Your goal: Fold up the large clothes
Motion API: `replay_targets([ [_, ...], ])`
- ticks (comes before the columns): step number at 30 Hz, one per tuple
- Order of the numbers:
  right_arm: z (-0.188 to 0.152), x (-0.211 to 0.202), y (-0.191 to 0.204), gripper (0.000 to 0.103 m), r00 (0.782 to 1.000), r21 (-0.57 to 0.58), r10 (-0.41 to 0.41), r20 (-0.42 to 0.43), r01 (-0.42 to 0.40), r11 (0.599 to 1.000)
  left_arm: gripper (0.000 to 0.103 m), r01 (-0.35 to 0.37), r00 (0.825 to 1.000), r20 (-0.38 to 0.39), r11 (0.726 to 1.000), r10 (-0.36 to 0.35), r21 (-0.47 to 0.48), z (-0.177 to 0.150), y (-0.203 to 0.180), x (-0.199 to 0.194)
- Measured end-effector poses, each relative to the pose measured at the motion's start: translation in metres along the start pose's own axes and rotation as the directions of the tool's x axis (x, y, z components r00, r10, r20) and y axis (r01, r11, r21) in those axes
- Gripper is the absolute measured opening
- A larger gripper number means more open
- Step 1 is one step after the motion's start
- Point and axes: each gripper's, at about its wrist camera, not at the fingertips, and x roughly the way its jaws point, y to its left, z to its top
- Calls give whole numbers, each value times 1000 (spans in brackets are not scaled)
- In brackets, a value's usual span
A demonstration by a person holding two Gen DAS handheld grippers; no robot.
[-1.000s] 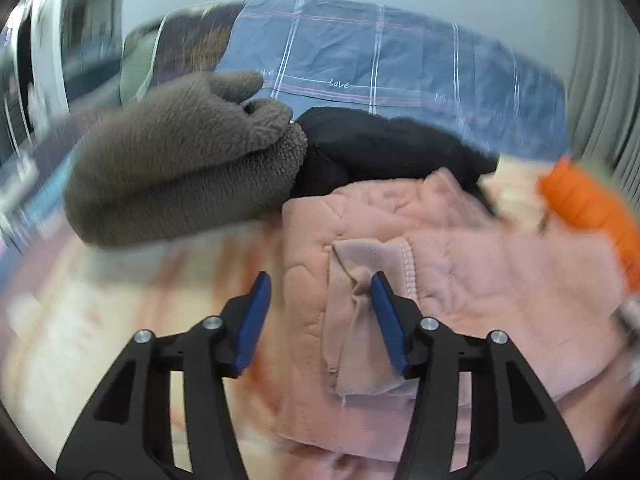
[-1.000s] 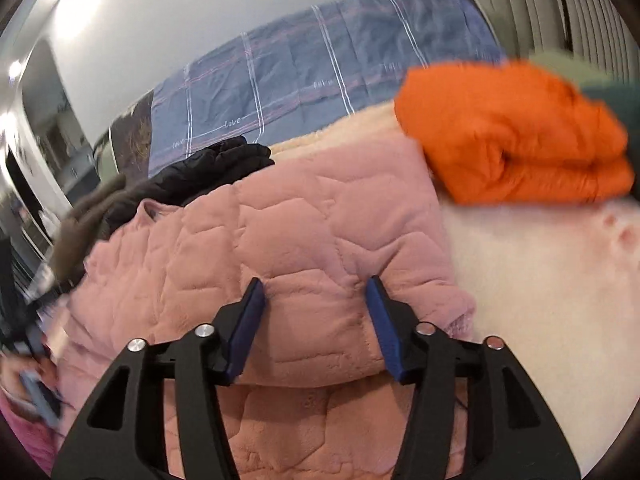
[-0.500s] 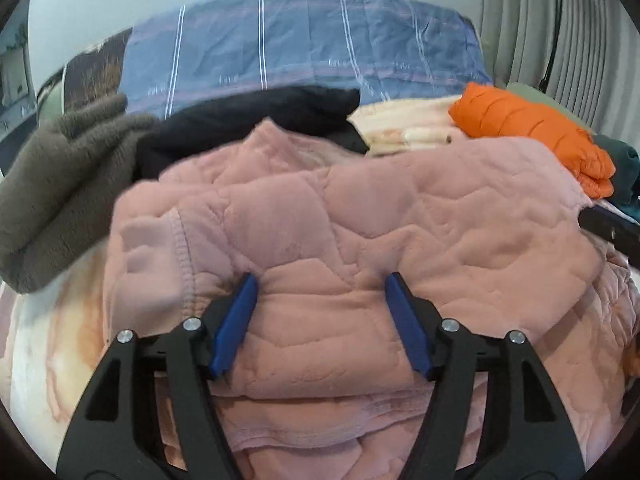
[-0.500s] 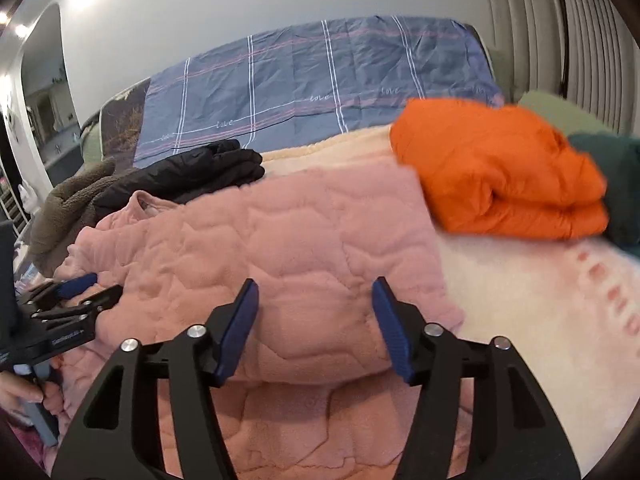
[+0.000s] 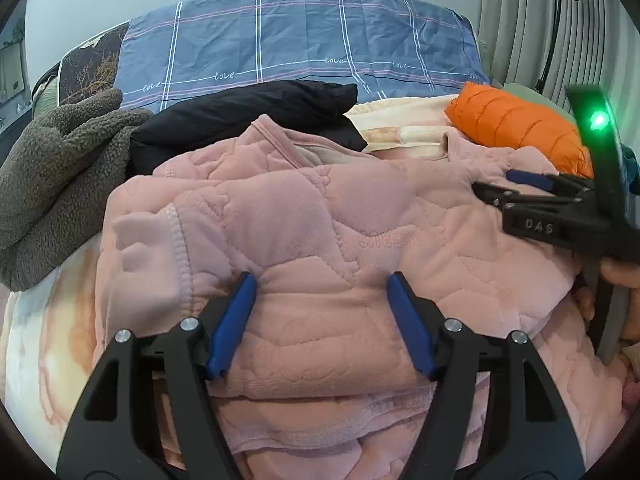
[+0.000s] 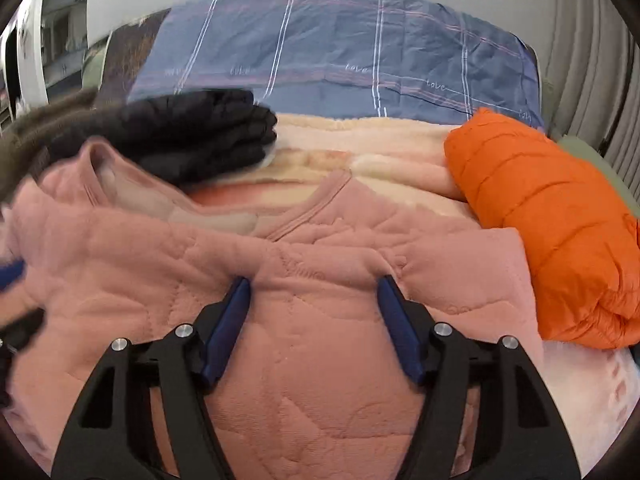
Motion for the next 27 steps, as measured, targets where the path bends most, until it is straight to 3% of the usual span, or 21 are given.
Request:
replay_targets([
  [5,-1,-27,2,66,999,-13,-22,29,22,1000,71,9,1000,1,1000,-9,-5,0,2,-1],
  [8,-9,-75,-7,66,999,31,36,35,-37,999,71,12,1000,1,1000,-12,-10,0,3,-1],
  [10,-20,-91,-7,66,1000,-21,-1,17,1,1000,71,9,1000,0,1000,-9,-6,0,2,-1],
  [11,-35,-82,-8,69,998,-72,-55,-36,53,996,71,7,1000,0,1000,-7,-5,0,2,-1],
  [12,-48,-68,-12,71,996,-87,-45,-73,39,995,71,8,1000,-1,1000,-8,-5,0,1,-1],
  [15,-61,-57,-27,74,998,4,41,-44,-41,999,72,4,1000,-1,1000,-4,7,-1,-1,-1],
  [23,-60,-56,-28,75,999,1,32,-32,-32,999,73,14,1000,-2,1000,-14,-4,-1,1,0],
  [27,-59,-71,-23,75,1000,-36,-4,-12,3,999,73,-28,999,-21,999,29,20,1,-5,-6],
])
